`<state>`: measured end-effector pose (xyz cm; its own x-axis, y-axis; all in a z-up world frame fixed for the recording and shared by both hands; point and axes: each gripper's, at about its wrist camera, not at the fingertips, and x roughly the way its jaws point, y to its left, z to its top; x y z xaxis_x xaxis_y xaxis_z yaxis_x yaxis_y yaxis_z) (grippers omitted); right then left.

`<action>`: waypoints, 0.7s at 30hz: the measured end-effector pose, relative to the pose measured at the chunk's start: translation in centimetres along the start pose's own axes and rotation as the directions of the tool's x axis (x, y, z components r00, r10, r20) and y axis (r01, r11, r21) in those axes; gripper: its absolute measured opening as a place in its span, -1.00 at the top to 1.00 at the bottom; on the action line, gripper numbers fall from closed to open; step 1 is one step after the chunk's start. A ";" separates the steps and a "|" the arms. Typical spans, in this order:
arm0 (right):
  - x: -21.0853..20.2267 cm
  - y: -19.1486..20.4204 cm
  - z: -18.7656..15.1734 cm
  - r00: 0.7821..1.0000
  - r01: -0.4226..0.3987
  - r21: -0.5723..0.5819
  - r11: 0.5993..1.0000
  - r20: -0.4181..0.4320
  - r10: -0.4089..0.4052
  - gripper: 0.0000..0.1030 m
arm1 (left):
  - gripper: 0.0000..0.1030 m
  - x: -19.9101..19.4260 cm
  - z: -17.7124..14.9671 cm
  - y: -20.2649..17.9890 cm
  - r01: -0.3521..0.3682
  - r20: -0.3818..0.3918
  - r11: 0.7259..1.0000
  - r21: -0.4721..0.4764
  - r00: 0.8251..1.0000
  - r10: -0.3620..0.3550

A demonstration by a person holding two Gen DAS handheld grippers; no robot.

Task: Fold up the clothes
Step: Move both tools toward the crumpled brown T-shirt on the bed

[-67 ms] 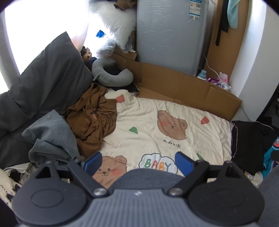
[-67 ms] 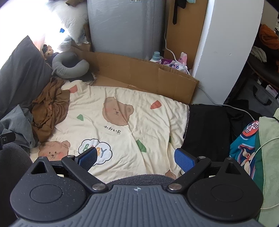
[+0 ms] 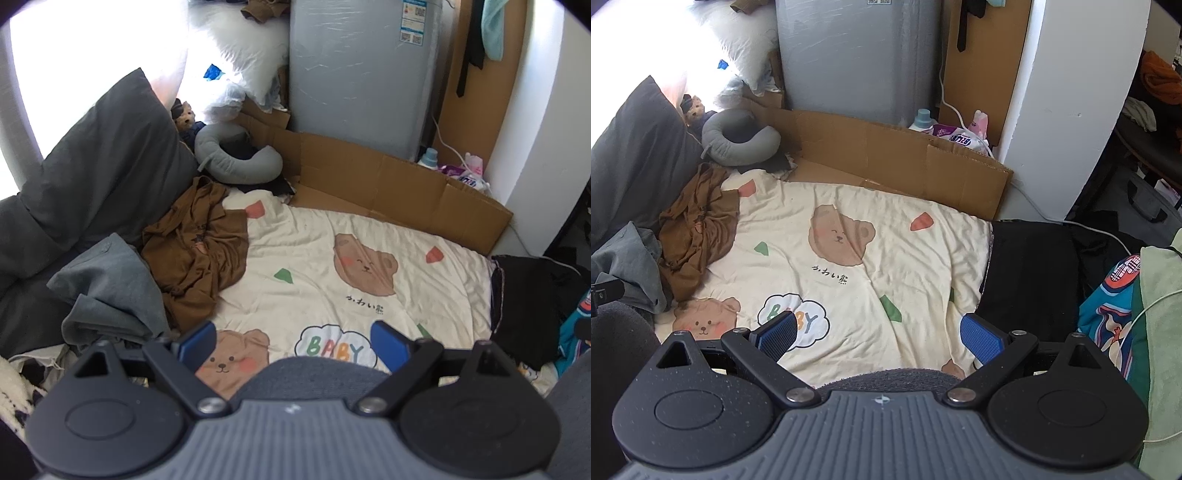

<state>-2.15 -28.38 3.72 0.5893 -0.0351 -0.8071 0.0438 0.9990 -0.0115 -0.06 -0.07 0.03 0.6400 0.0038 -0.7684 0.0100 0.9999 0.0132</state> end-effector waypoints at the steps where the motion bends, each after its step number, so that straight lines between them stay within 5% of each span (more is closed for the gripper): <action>1: 0.0 0.0 0.0 1.000 0.000 0.003 1.000 0.001 0.000 -0.91 | -0.79 0.0 0.0 0.1 0.000 0.002 1.000 0.003 1.000 0.000; 21: -2.1 -0.6 0.3 0.998 -0.064 0.019 0.998 0.011 0.063 -0.91 | -0.78 -2.7 1.1 1.1 0.025 0.017 1.000 -0.005 1.000 -0.025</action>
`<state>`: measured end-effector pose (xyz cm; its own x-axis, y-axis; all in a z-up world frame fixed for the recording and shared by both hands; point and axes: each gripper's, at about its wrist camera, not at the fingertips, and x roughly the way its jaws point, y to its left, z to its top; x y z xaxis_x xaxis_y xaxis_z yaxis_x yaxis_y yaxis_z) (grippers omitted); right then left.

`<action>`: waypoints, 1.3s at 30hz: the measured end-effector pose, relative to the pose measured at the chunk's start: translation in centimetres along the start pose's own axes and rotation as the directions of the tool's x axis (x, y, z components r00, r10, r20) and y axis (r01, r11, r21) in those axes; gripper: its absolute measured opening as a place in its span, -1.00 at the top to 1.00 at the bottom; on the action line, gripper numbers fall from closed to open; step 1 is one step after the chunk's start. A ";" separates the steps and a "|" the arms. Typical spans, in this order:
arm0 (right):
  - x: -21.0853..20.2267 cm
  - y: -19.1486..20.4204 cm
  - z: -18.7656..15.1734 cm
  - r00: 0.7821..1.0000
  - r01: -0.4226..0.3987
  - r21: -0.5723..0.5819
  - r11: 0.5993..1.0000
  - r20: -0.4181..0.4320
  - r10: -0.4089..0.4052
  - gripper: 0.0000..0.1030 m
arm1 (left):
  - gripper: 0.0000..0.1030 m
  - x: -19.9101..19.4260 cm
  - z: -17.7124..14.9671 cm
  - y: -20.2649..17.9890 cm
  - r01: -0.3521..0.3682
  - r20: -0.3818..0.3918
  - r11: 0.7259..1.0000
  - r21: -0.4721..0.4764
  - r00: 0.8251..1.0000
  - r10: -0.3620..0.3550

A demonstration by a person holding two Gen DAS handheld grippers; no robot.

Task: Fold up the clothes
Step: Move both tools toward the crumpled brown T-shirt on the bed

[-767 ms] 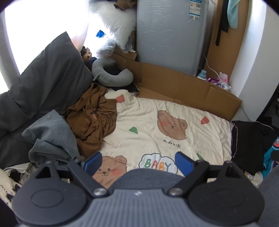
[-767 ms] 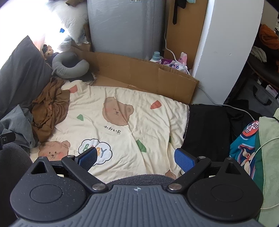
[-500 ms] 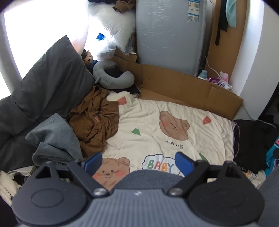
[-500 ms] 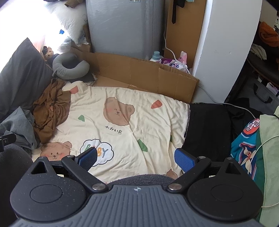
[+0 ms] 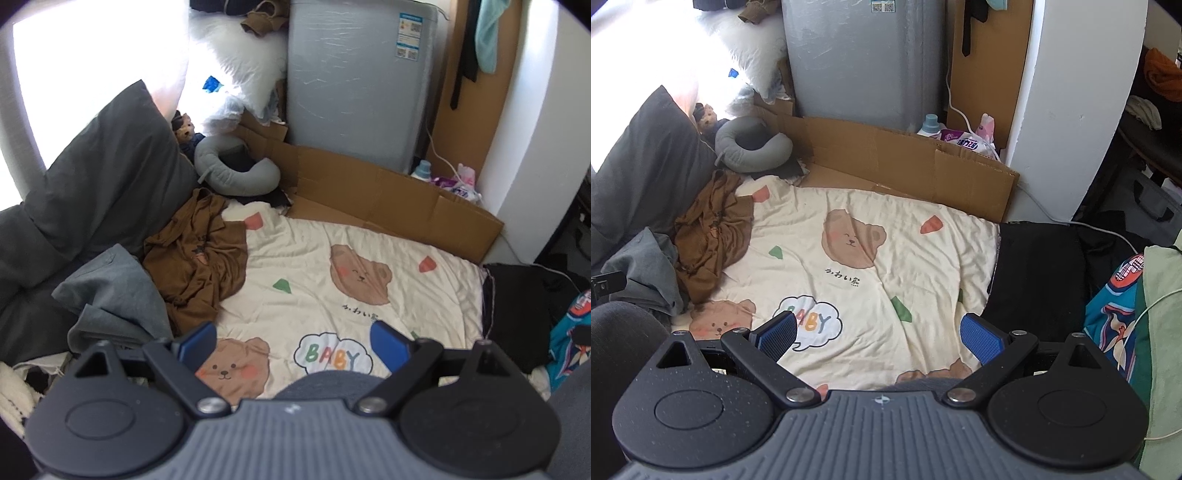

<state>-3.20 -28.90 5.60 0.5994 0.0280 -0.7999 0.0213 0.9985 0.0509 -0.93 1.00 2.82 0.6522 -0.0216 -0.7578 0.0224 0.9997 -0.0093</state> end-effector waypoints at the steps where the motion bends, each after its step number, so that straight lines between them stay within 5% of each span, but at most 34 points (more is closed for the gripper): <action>1: -0.1 -0.1 0.1 1.000 0.002 0.002 1.000 0.002 -0.002 -0.91 | -0.79 -0.1 0.0 0.0 0.003 -0.002 1.000 -0.002 1.000 -0.003; 17: -0.5 -1.8 2.5 1.000 0.000 0.038 0.999 0.021 -0.001 -1.00 | -0.97 -0.1 1.6 1.4 0.021 -0.017 1.000 0.002 1.000 -0.021; 39: 4.0 -3.1 6.0 1.000 -0.014 0.056 0.998 -0.015 0.015 -1.00 | -0.99 3.6 4.8 5.2 0.023 -0.026 1.000 0.008 0.999 -0.023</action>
<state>3.96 -32.18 5.84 0.5877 0.0437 -0.8079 0.0573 0.9938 0.0954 5.14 6.11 3.17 0.6317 -0.0445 -0.7740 0.0436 0.9988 -0.0218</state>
